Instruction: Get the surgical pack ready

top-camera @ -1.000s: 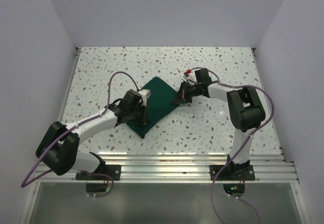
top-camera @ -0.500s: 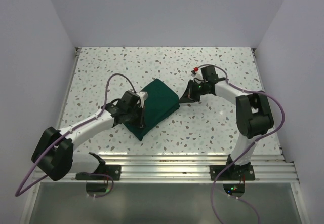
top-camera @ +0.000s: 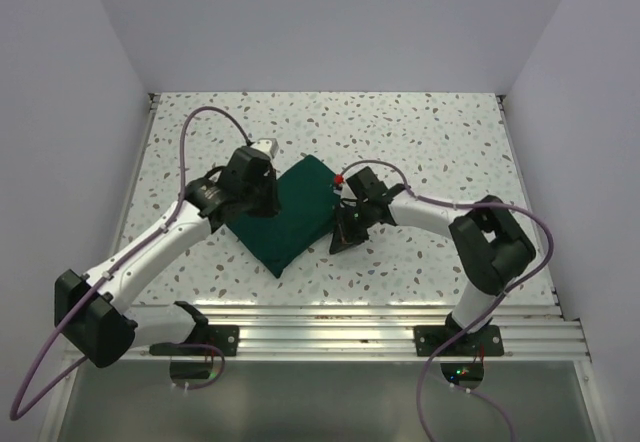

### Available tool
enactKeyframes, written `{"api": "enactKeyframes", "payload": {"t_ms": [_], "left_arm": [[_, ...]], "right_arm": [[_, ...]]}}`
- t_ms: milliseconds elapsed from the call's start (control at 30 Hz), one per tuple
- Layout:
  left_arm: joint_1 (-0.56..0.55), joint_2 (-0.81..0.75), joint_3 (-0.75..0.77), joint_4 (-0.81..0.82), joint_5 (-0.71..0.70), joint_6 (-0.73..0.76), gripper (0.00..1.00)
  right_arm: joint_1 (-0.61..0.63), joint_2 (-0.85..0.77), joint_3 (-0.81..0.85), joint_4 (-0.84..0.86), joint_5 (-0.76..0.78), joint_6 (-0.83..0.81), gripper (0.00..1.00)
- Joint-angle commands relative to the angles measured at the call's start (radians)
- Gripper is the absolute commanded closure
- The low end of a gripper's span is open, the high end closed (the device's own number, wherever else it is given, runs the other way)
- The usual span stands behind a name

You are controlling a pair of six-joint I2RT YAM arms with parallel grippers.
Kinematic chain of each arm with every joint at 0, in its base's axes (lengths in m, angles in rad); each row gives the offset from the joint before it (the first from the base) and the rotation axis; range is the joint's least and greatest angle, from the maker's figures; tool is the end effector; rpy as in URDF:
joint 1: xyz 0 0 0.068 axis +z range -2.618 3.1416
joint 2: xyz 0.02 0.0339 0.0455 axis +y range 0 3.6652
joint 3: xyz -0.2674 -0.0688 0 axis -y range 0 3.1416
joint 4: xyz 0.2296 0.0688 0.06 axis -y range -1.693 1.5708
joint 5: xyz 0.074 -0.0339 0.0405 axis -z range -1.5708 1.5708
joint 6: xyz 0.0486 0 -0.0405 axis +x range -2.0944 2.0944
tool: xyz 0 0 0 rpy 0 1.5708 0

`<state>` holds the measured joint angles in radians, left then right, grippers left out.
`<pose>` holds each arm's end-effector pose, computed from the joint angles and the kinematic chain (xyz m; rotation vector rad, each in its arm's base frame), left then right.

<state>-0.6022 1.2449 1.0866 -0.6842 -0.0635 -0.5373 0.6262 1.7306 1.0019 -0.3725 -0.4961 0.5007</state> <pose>0.2095 -0.1403 0.2985 0.0500 2.4596 -0.4400 0.2511 0.2102 0.1653 -0.3509 2.8320 0.9738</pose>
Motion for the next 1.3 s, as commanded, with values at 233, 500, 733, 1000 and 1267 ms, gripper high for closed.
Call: {"api": "enactKeyframes", "payload": {"t_ms": [233, 500, 733, 1000, 1267], "left_arm": [[0.002, -0.079, 0.064, -0.12, -0.17, -0.055, 0.8], [0.007, -0.111, 0.05, -0.146, -0.193, -0.066, 0.77], [0.016, -0.173, 0.021, -0.147, -0.194, -0.076, 0.74], [0.024, -0.182, 0.01, -0.149, -0.161, -0.059, 0.72], [0.03, -0.177, -0.024, -0.087, -0.09, -0.035, 0.68]], "right_arm": [[0.142, 0.118, 0.052, 0.129, 0.26, 0.029, 1.0], [0.188, 0.173, 0.107, 0.153, 0.367, 0.067, 1.0], [0.173, 0.288, 0.275, 0.13, 0.389, 0.13, 1.0], [0.058, 0.506, 0.581, 0.023, 0.403, 0.144, 1.0], [0.033, 0.387, 0.621, -0.043, 0.39, 0.049, 1.0]]}}
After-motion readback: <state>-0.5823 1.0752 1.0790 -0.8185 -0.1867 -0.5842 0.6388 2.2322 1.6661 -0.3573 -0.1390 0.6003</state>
